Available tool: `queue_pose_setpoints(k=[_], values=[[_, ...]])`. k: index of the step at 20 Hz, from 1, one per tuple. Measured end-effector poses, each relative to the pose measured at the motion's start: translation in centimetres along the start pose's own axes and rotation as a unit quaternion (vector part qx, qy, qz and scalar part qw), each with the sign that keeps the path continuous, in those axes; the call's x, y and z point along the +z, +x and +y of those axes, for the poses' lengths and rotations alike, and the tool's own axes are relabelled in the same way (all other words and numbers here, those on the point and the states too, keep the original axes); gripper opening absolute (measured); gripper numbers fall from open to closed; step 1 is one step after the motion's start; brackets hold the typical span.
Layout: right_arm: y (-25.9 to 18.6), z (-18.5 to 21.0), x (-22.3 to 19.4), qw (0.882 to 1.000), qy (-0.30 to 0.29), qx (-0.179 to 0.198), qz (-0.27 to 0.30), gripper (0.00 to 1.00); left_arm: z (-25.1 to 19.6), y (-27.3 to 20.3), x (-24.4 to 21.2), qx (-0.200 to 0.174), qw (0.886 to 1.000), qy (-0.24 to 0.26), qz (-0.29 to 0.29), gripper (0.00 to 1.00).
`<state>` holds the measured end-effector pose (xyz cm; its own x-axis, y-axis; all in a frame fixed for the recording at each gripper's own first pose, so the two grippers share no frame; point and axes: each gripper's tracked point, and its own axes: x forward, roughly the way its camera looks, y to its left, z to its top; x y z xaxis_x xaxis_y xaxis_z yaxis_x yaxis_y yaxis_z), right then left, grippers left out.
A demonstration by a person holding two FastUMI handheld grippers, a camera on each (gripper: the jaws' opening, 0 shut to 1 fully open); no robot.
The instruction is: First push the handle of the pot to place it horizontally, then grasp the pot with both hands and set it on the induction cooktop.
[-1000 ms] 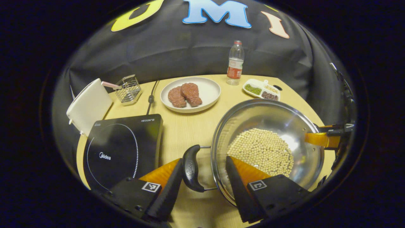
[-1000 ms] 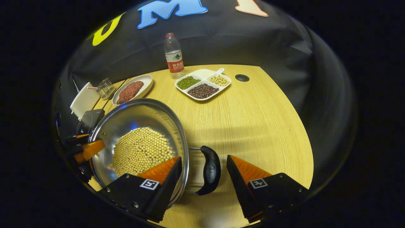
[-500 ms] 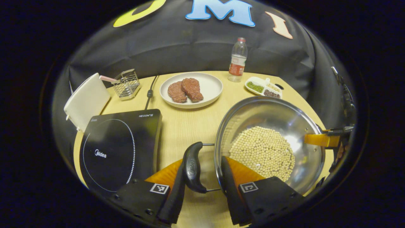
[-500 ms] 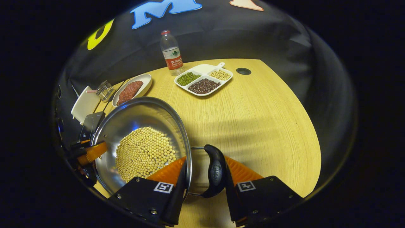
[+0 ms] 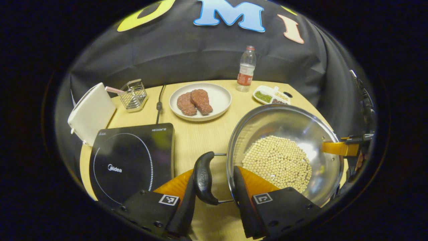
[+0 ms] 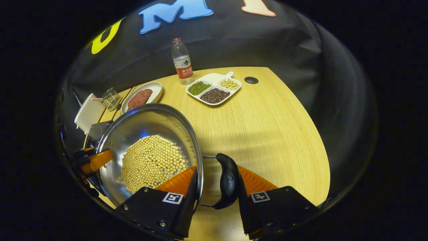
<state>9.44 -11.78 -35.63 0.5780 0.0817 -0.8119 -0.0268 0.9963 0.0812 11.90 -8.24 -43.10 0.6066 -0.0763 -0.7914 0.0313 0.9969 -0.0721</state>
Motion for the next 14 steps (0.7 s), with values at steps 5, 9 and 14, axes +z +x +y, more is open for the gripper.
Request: queue_pose_setpoints(k=[5,9,14], values=[[-2.3,1.7,0.1,1.0,0.002,0.0,-0.008,0.58,0.0,-0.3,0.1,-0.005,1.0,0.001,-0.008,0.7],[-3.3,4.1,0.2,1.0,-0.005,0.005,-0.018,0.58,0.4,-0.5,0.3,0.0,1.0,0.0,-0.015,0.66],[-3.8,8.3,0.3,1.0,-0.01,0.019,-0.02,0.59,1.4,-0.7,0.4,0.014,1.0,-0.005,-0.022,0.66]])
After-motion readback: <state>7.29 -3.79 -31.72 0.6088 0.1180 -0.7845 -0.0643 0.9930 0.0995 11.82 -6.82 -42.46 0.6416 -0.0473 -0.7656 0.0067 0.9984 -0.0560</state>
